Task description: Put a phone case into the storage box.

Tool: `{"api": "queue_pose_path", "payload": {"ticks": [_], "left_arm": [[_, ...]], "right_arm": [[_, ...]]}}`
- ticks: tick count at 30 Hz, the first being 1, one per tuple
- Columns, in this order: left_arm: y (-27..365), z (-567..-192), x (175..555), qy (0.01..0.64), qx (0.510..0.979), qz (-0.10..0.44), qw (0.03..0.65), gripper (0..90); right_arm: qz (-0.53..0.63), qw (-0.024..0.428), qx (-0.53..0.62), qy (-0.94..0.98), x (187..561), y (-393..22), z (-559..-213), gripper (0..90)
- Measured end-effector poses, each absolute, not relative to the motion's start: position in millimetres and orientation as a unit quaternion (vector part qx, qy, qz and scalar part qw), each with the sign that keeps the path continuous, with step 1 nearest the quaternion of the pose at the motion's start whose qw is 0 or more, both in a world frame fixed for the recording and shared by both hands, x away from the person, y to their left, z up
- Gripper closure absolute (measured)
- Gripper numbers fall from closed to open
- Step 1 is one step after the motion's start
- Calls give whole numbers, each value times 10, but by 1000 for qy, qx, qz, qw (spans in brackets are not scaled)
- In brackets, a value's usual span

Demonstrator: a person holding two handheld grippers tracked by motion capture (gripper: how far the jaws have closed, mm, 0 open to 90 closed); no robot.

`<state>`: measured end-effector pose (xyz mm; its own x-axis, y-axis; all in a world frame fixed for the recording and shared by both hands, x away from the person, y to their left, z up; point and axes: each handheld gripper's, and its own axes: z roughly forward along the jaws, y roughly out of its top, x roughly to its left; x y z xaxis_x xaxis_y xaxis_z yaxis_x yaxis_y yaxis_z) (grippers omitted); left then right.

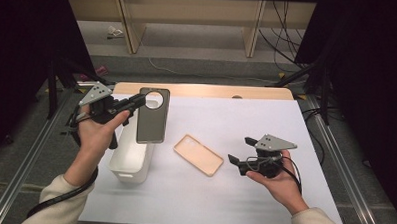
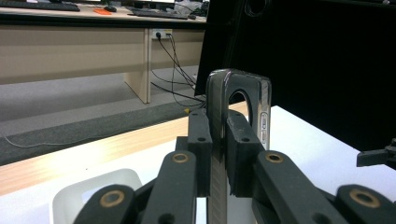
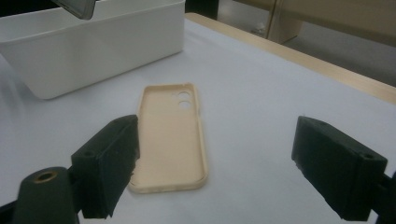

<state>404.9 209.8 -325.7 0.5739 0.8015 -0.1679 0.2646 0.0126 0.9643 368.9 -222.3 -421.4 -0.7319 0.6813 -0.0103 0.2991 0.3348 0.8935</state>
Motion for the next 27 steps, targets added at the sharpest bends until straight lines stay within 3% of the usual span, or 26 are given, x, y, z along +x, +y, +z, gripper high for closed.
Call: {"api": "queue_pose_path", "payload": {"ticks": [27], "left_arm": [[2251, -3311, 4133, 403, 667, 242, 578, 815]], "right_arm": [[493, 192, 322, 786, 3684, -2264, -4222, 161]]}}
